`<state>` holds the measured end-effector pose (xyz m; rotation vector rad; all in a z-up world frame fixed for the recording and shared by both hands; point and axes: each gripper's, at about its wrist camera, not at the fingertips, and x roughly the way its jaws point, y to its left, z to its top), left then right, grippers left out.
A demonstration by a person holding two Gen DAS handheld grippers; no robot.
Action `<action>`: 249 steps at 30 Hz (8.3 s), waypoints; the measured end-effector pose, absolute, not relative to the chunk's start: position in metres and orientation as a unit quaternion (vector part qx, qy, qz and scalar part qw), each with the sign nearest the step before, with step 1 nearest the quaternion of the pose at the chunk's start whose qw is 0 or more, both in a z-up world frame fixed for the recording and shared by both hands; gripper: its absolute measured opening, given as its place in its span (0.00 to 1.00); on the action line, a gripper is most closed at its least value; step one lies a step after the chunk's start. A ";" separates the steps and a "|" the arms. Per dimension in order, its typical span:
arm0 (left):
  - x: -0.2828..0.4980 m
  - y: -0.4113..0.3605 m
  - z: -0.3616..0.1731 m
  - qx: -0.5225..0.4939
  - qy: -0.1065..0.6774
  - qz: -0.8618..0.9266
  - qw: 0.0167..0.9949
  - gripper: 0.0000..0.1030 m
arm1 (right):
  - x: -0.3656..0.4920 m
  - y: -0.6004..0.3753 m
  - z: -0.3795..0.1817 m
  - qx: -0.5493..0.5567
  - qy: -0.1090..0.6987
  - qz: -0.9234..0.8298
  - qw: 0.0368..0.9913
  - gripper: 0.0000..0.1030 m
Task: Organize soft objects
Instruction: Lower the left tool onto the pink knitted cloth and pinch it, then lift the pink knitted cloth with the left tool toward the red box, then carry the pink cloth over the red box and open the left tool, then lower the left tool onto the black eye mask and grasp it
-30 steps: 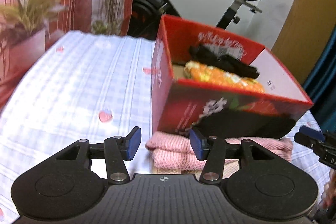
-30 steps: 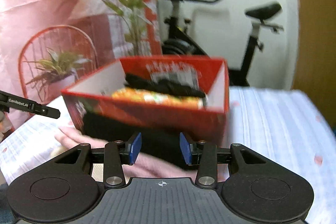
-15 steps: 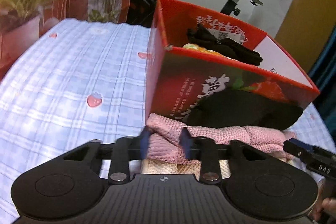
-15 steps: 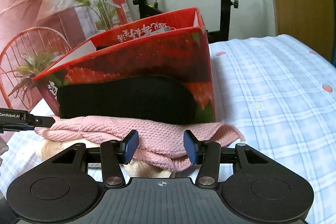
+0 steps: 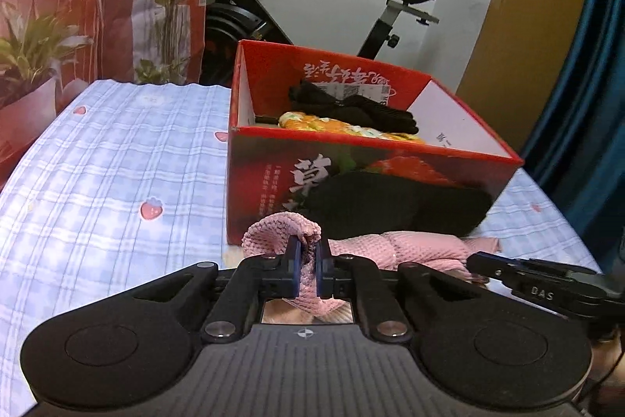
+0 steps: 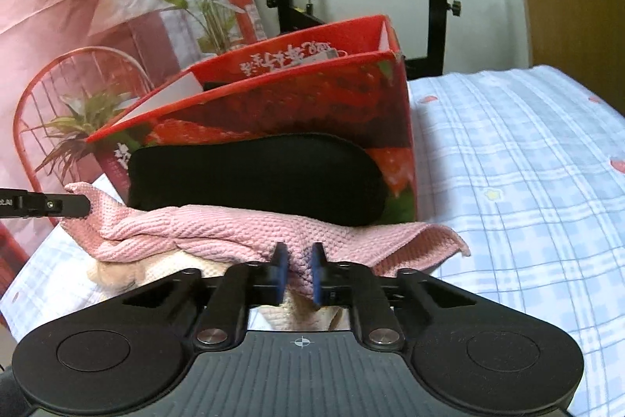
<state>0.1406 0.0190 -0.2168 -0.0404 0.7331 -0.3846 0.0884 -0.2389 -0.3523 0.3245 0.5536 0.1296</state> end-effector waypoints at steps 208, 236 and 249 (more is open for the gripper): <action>0.173 0.007 -0.268 -0.120 0.446 -0.196 0.865 0.55 | 0.078 -0.201 -0.359 0.092 0.260 0.047 0.960 0.50; 0.114 0.042 -0.284 -0.107 0.423 -0.155 0.886 0.09 | 0.058 -0.215 -0.354 0.133 0.232 0.047 0.962 0.54; 0.109 0.035 -0.294 -0.100 0.417 -0.152 0.890 0.11 | 0.058 -0.208 -0.357 0.135 0.253 0.082 0.954 0.44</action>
